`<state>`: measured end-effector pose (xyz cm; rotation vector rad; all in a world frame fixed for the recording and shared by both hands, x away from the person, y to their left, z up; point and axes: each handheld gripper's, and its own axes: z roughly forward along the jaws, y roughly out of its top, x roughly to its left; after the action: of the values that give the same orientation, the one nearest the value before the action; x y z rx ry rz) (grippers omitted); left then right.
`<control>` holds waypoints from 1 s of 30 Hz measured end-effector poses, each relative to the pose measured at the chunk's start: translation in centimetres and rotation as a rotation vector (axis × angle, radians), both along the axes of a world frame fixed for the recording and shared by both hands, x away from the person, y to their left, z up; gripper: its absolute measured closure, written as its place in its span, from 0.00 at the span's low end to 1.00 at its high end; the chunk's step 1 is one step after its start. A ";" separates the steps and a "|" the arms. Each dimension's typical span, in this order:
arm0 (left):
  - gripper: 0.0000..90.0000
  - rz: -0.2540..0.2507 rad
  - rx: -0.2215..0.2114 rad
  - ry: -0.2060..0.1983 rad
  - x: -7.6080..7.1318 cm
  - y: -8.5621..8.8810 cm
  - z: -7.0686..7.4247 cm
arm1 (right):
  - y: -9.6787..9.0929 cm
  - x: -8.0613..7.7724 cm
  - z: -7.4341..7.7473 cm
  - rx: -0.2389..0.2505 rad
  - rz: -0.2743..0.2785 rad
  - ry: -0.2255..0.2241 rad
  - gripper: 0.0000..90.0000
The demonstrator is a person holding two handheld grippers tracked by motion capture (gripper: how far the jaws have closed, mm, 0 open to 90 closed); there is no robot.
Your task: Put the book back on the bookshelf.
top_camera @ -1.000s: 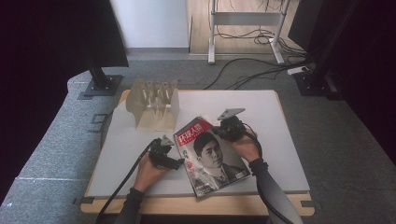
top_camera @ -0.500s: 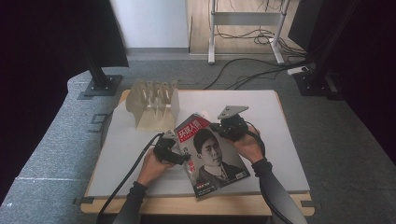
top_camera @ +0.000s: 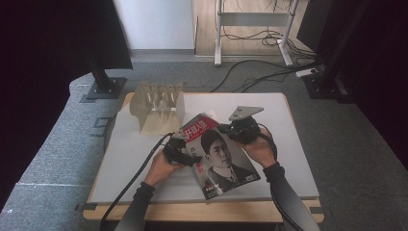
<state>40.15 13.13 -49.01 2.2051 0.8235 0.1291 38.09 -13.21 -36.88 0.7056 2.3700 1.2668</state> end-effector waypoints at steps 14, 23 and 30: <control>0.19 0.037 0.010 -0.107 -0.2 -0.4 3.0 | -0.4 0.0 0.6 0.022 -0.009 -0.012 0.96; 0.29 0.070 0.000 -0.151 0.7 -0.2 4.1 | -0.5 0.0 1.2 0.025 -0.001 -0.028 0.96; 0.57 0.074 0.039 -0.182 0.4 -0.1 5.2 | -0.9 0.3 1.0 0.034 -0.012 -0.021 0.96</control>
<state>40.54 13.06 -43.83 2.1621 0.8062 0.3791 38.40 -14.11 -35.86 0.7126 2.3288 1.3063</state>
